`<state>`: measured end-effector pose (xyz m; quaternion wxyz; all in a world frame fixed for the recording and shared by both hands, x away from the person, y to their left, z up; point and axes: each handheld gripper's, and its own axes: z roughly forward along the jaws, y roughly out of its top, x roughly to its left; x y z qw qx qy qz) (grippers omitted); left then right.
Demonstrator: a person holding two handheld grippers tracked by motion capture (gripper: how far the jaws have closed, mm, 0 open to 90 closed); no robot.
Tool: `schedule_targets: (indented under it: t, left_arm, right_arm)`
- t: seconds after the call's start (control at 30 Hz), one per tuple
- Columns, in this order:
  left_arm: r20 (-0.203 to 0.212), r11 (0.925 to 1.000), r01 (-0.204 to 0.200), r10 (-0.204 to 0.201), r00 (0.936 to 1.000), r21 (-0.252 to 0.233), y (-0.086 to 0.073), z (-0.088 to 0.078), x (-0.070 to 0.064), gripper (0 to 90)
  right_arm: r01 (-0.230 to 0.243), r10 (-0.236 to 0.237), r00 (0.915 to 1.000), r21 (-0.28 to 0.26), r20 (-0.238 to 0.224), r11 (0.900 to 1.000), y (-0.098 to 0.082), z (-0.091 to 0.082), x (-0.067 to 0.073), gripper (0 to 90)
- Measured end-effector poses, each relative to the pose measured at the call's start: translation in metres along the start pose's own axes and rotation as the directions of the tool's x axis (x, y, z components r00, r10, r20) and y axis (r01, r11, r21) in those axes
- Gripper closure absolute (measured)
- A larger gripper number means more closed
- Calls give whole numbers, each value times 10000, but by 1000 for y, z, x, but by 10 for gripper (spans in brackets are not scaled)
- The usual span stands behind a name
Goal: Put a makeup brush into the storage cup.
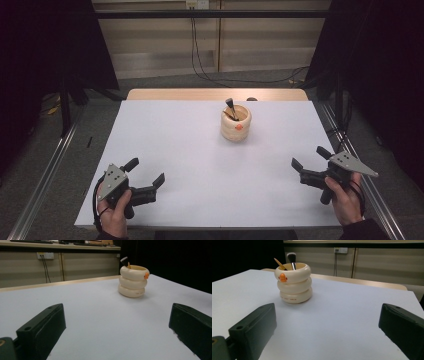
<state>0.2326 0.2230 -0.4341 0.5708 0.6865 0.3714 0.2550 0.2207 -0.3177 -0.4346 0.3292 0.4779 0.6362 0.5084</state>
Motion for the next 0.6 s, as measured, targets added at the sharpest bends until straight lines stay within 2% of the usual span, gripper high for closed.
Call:
schedule_targets:
  t: [0.3, 0.33, 0.4, 0.6]
  left_arm:
    - [-34, 9999, 118, -119, 9999, -103, 0, -2, 2, 6]
    - [-43, 9999, 64, -65, 10000, -97, 0, -2, 2, 6]
    - [-38, 10000, 48, -48, 10000, -84, 0, -3, 3, 5]
    - [-18, 9995, 286, -286, 9996, -132, 0, -2, 4, 6]
  right_arm:
    - [-157, 159, 9997, -121, 168, 9998, -9, -19, -3, 13]
    - [-183, 184, 9998, -42, 49, 9998, -10, -20, -3, 13]
    - [-148, 149, 9998, -59, 116, 9999, -10, -19, -3, 14]
    - [-19, 20, 10000, 127, -94, 9999, -12, -13, -1, 16]
